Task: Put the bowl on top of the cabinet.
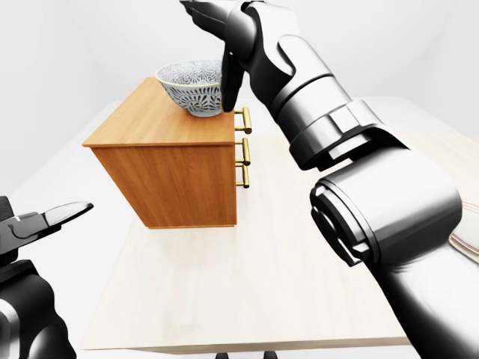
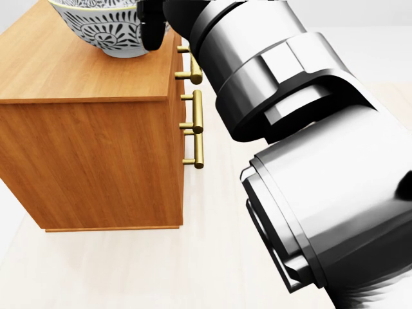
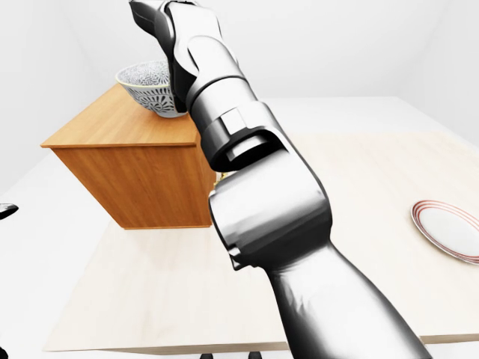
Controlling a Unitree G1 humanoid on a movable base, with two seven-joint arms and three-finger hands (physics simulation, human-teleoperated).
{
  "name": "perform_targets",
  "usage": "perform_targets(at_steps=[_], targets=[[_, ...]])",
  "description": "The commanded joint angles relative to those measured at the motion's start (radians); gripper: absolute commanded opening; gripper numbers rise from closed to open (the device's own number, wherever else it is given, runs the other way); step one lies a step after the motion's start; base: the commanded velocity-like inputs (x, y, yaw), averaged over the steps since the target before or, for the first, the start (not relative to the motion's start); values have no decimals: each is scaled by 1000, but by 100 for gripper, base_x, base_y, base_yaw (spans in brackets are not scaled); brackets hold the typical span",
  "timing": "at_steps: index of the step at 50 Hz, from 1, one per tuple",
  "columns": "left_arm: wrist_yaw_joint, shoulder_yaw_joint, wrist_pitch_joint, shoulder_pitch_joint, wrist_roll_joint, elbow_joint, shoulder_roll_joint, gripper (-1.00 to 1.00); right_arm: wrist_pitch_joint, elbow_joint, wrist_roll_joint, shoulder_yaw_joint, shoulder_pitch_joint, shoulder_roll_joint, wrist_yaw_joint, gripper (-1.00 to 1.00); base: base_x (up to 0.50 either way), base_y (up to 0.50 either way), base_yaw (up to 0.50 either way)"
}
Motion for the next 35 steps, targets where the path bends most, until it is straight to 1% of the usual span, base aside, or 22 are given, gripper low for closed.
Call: perform_targets(at_steps=[1,6,21,23,35], targets=[[-2,-4,0,3,5,-3,-3,100,0,-10,7,1,-142,-7,-63,100,0,0,0],[-3,-2,0,3,5,-3,-4,100,0,-23,18,-2,-219,0,-90,100,0,0,0],[-4,-2,0,2,6,-9,-5,100,0,-88,90,-2,-219,45,-85,100,0,0,0],[-5,-3,0,2,7,-5,-6,100,0,-95,101,-4,-219,51,-98,100,0,0,0],[-4,-1,0,1,3,-4,-4,100,0,-99,132,6,-219,48,-117,100,0,0,0]])
